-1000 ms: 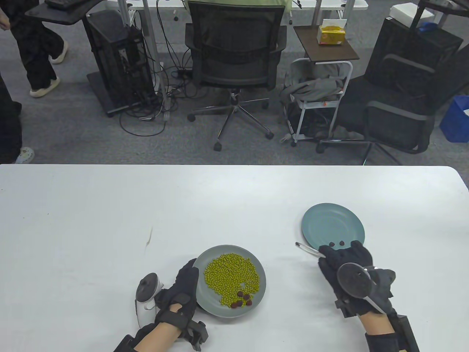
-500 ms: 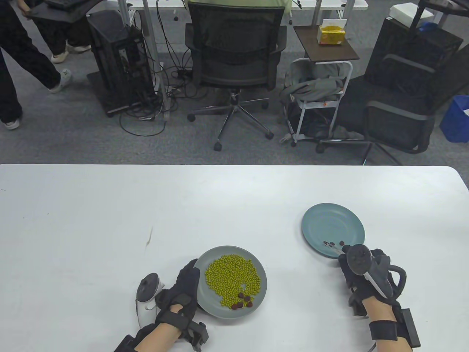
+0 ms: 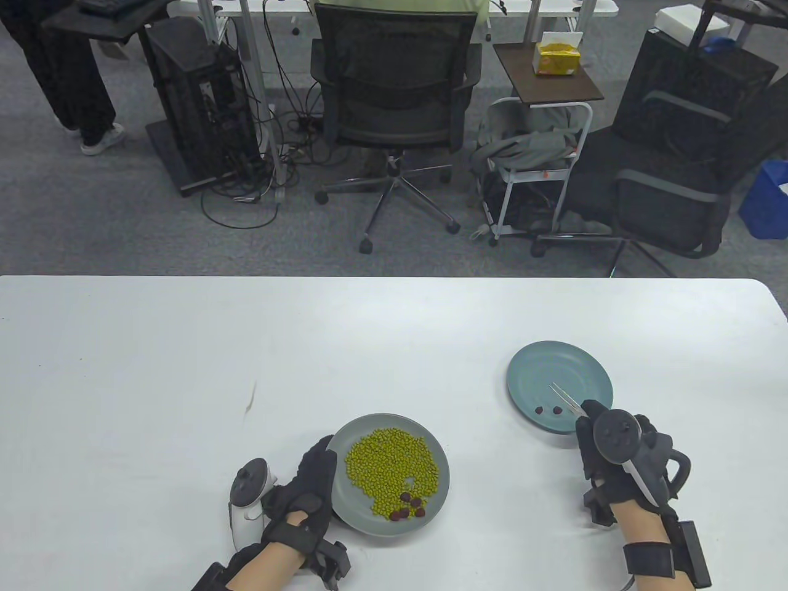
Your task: Pick cranberries with tweezers into plate
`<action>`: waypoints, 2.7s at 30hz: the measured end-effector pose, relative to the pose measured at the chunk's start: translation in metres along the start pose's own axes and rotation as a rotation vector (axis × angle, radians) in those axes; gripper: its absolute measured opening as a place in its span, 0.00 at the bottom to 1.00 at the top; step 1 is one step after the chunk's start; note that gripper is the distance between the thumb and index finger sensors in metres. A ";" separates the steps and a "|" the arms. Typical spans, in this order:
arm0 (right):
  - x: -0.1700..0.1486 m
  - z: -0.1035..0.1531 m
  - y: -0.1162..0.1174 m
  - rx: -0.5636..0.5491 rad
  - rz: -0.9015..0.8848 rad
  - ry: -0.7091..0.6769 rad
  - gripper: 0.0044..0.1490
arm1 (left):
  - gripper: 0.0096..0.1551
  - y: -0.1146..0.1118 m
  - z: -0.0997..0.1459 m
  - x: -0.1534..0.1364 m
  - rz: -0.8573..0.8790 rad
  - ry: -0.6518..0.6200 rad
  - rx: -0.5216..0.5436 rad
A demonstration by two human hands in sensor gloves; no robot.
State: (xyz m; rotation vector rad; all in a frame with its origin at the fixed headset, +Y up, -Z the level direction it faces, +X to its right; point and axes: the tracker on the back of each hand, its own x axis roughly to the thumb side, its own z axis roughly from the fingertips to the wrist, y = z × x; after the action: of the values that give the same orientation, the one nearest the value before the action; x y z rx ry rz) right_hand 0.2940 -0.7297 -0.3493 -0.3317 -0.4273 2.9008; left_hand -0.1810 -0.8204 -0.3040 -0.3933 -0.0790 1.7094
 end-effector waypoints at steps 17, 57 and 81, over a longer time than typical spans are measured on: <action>0.081 0.049 0.000 -0.048 -0.057 -0.488 0.32 | 0.37 0.001 0.000 0.002 0.019 0.003 0.016; 0.130 0.092 -0.005 -0.104 -0.081 -0.714 0.29 | 0.37 0.001 -0.001 0.002 0.008 0.004 0.016; -0.006 -0.007 0.038 0.084 0.158 0.020 0.29 | 0.37 -0.001 0.000 0.001 -0.003 0.003 0.000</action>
State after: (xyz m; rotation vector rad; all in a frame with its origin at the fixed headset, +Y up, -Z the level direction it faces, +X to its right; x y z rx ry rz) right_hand 0.2954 -0.7644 -0.3661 -0.3985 -0.2864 3.0547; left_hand -0.1802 -0.8194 -0.3037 -0.3958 -0.0777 1.7055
